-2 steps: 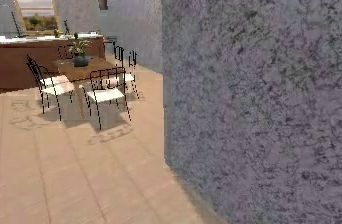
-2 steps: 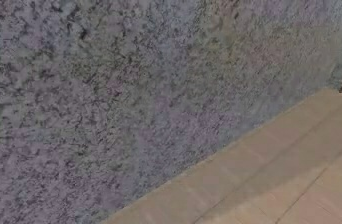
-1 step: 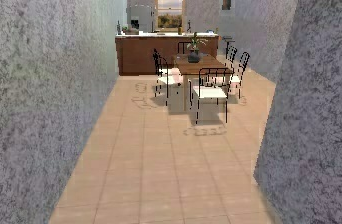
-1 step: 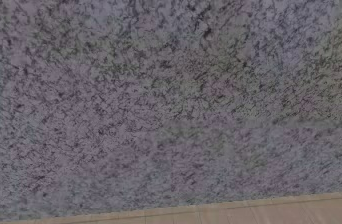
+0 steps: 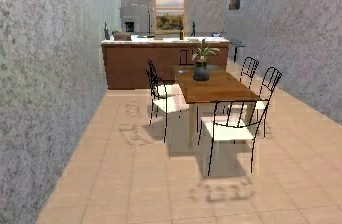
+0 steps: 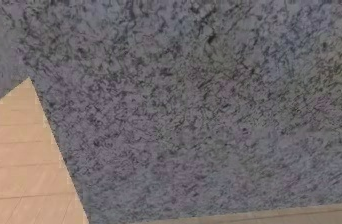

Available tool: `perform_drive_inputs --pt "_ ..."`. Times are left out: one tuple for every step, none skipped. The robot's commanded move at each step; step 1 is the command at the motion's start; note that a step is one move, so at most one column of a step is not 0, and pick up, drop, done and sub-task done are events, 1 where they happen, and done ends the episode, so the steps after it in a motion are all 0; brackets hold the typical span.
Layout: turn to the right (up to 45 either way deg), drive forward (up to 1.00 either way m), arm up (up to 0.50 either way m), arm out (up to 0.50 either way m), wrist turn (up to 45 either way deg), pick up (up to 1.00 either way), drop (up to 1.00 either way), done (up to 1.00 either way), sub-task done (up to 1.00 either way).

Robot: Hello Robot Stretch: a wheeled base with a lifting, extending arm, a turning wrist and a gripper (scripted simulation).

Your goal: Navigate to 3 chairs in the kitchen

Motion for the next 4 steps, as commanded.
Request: perform_drive_inputs --pt "0.0 0.70 0.00 0.00 0.0 0.00 0.00 0.00 0.00" --pt "27.0 0.00 0.00 0.00 0.0 0.00 0.00 0.00 0.00" --pt "0.0 0.00 0.00 0.00 0.0 0.00 0.00 0.00 1.00" --pt "-45.0 0.00 0.00 0.00 0.0 0.00 0.00 0.00 0.00"
